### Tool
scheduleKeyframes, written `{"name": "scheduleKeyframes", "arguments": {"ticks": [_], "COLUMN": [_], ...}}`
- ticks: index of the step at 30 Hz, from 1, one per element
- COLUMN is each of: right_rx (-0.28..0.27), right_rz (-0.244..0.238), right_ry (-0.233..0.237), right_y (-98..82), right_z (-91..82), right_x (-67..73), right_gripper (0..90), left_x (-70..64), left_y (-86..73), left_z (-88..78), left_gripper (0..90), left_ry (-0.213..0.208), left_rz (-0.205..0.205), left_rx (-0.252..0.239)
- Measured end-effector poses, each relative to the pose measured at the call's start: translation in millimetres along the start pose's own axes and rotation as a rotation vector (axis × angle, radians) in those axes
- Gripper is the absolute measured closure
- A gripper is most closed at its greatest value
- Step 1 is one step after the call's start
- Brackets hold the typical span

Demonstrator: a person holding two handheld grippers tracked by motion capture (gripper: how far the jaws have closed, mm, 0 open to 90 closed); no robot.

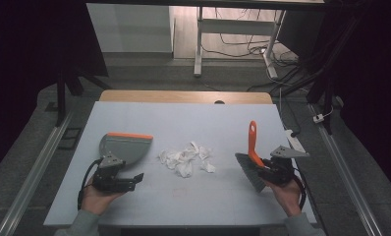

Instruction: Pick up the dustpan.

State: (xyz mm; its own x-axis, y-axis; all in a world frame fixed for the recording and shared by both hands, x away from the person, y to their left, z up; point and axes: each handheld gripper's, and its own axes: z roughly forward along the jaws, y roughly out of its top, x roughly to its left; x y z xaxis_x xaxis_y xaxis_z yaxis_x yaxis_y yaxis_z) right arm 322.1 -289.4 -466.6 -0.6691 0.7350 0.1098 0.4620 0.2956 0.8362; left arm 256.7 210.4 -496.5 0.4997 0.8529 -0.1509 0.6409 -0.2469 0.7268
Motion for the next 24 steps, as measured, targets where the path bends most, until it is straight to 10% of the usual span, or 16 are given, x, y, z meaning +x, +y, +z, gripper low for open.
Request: {"name": "scheduleKeyframes", "arguments": {"ticks": [24], "right_rx": [-0.020], "right_rz": [-0.017], "right_ry": [0.000], "right_y": [1.6], "right_z": [-3.3], "right_x": [2.6], "right_gripper": [70.2], "left_x": [-0.2], "left_y": [4.4], "left_z": [-2.7], "left_gripper": [16.7], "left_ry": [-0.027], "left_rz": [0.016], "left_rx": [0.016]}}
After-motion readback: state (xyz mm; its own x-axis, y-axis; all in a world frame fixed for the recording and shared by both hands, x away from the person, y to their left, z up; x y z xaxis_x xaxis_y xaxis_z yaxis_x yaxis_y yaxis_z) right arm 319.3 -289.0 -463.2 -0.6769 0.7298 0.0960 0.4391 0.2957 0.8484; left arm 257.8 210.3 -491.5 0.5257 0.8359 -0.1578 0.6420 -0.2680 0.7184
